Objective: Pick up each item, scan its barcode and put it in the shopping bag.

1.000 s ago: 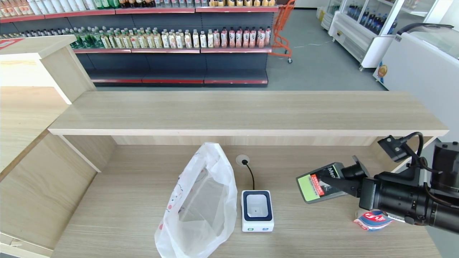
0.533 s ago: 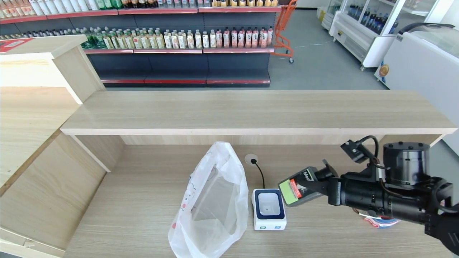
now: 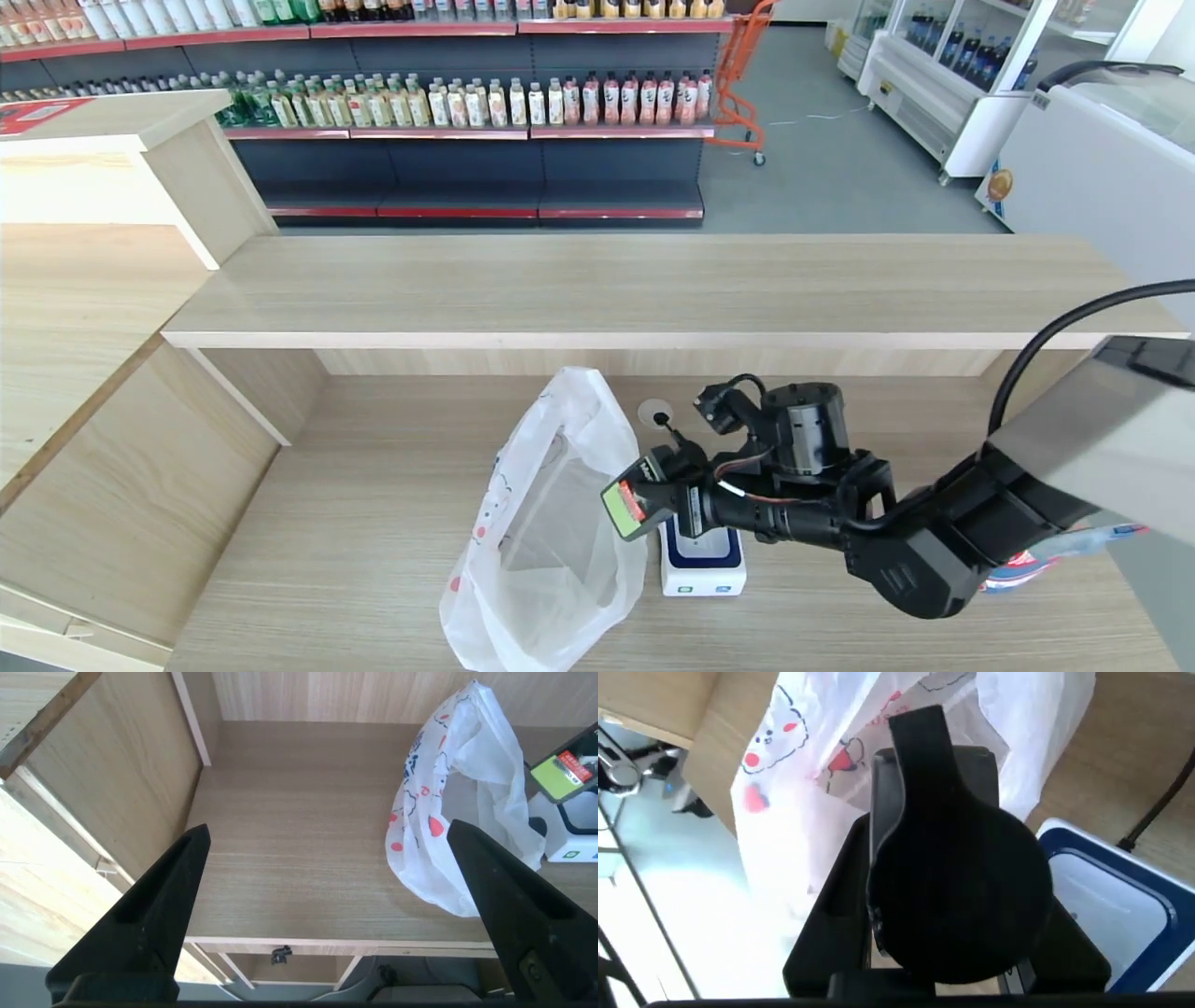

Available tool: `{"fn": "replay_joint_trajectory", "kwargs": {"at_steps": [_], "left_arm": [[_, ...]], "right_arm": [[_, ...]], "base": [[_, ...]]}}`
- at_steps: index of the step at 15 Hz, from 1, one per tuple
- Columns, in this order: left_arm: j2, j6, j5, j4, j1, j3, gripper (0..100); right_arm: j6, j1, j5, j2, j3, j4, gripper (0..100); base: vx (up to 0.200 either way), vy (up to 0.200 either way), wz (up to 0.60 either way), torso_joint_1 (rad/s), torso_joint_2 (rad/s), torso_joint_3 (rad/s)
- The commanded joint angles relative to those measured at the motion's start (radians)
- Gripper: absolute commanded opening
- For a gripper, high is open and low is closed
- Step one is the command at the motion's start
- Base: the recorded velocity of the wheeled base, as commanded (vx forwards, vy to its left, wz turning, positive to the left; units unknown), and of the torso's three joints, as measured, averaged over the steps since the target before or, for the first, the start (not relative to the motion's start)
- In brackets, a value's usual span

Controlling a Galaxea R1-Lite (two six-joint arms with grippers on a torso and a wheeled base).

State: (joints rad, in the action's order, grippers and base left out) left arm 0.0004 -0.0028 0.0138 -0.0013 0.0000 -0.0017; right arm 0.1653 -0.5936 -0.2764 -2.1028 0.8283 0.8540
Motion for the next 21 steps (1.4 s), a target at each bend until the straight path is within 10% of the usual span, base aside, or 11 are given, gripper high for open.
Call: {"fn": "replay_joint_trajectory", "kwargs": {"at_steps": [1, 11, 12, 21], "left_arm": [[0.000, 0.000, 0.000, 0.000, 0.000, 0.000, 100], [0.000, 0.000, 0.000, 0.000, 0.000, 0.000, 100], [0.000, 0.000, 0.000, 0.000, 0.000, 0.000, 100], [0.000, 0.000, 0.000, 0.000, 0.000, 0.000, 100]], "right_arm": [[-0.087, -0.037, 0.000, -0.123, 0.071, -0.001, 0], [-0.451, -0.101, 0.000, -0.266, 0.129, 0.034, 0], [-0.455, -0.106, 0.000, -0.276, 0.149, 0.039, 100], [0.074, -0.083, -0.001, -0.168, 0.235, 0.013, 100]], "base": [[0.000, 0.000, 0.00, 0.000, 0.00, 0.000], [0.000, 0.000, 0.00, 0.000, 0.00, 0.000], [0.000, 0.000, 0.00, 0.000, 0.00, 0.000], [0.000, 0.000, 0.00, 0.000, 0.00, 0.000]]}}
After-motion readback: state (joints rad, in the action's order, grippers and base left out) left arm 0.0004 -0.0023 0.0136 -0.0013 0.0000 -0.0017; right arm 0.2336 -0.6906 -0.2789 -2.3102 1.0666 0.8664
